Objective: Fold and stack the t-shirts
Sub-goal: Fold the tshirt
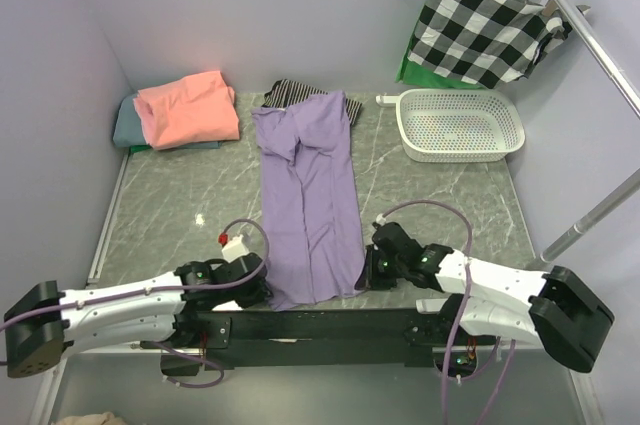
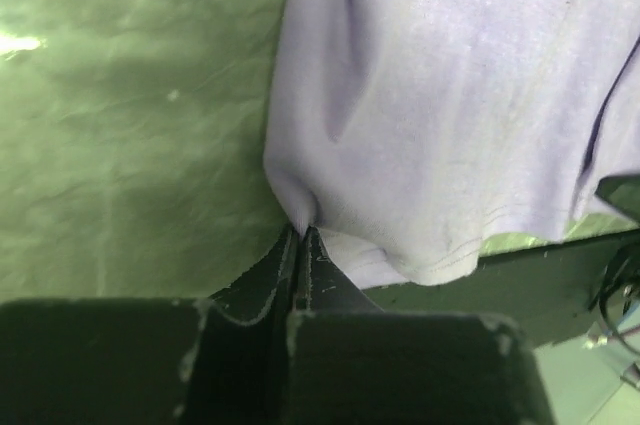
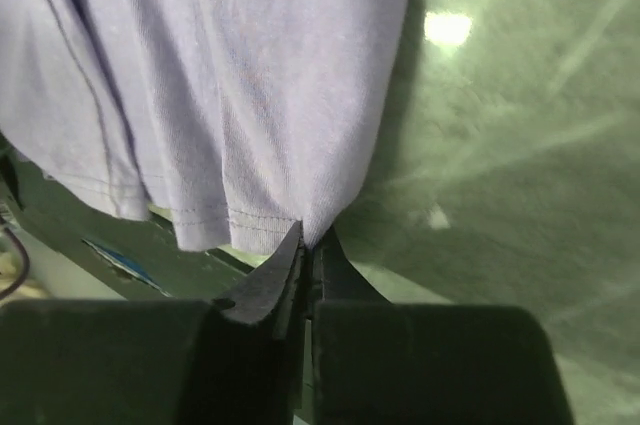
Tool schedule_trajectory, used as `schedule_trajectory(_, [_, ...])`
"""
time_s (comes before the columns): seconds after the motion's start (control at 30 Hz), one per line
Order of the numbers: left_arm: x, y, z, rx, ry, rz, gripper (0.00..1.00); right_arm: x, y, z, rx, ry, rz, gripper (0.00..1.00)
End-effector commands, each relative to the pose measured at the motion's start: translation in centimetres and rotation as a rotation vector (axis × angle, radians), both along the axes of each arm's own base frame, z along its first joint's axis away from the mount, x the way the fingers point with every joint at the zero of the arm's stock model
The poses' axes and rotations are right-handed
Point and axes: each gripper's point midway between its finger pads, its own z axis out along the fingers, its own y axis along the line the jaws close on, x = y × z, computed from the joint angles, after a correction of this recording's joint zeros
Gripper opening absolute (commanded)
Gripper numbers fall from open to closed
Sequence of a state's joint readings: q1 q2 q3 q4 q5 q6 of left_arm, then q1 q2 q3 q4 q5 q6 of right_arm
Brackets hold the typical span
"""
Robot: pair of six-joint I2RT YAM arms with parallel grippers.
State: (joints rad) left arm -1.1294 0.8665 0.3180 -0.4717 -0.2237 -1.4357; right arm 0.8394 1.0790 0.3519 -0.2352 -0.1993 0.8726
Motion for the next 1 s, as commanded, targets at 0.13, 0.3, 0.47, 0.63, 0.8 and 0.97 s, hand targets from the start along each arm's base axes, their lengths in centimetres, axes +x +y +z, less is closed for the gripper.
schedule_trajectory(0.13, [-2.9,2.3,1.5,0.003,0.063,-0.084,0.01,-2.3,-1.7,1.7,0.017,-0.015,0.018,0.00])
schedule_trajectory(0.3, [-5.0,1.8,1.9,-0.056,0.124,-0.134,0.01,-4.5,-1.7,2.6,0.060,0.012,0.063,0.00])
schedule_trajectory(0.47, [-5.4,0.9,3.0,-0.058,0.123,-0.155,0.01,-5.8,-0.5,3.9,0.116,0.026,0.124,0.00])
schedule_trajectory(0.63, [-3.7,0.6,5.2,-0.012,0.045,-0.117,0.01,-3.7,0.2,6.6,0.096,-0.088,0.126,0.00])
schedule_trajectory(0.8, [-0.8,0.4,7.4,0.047,-0.067,-0.043,0.01,1.0,-0.3,8.1,-0.065,-0.256,0.089,0.00])
schedule_trajectory(0.97, [3.6,0.8,8.9,0.151,-0.161,0.051,0.01,6.5,-0.7,8.8,-0.150,-0.335,0.048,0.00])
